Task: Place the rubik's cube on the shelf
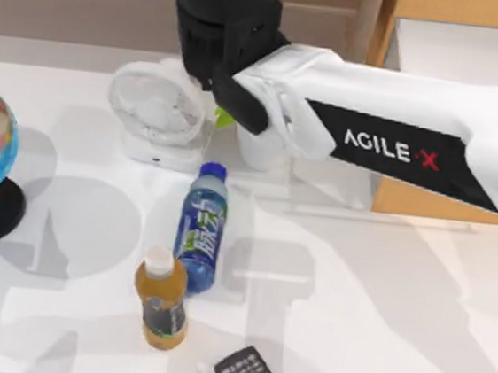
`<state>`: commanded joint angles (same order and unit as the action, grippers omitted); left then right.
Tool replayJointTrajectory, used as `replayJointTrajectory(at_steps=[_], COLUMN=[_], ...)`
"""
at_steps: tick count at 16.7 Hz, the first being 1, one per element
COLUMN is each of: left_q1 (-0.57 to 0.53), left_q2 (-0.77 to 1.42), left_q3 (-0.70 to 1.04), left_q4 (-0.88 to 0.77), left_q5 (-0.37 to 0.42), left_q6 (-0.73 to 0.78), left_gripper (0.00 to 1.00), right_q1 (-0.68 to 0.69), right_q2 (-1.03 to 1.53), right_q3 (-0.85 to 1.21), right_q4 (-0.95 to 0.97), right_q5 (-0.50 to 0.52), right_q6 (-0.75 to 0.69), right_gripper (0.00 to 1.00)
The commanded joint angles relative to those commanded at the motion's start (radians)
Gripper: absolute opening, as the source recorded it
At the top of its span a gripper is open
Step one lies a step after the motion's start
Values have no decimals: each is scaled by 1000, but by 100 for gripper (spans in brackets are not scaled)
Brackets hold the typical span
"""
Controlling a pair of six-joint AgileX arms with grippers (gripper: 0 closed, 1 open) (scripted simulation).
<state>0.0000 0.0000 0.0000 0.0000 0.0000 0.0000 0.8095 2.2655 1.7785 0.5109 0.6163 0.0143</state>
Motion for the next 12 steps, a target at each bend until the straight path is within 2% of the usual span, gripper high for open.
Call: replayJointTrajectory(at_steps=[3,6,12], left_q1=[0,0,0], left_q2=[0,0,0], left_q3=[0,0,0], left_q4=[0,0,0], left_q5=[0,0,0], left_q6=[0,0,0], left_gripper=[100,100,100], right_q1=[13,22,27], right_q2=[35,53,58], right_q3=[-133,-229,-261], right_q4=[225,360,403], right_q5=[129,223,256], right_q6=[-43,-76,-89], right_gripper=[0,0,0])
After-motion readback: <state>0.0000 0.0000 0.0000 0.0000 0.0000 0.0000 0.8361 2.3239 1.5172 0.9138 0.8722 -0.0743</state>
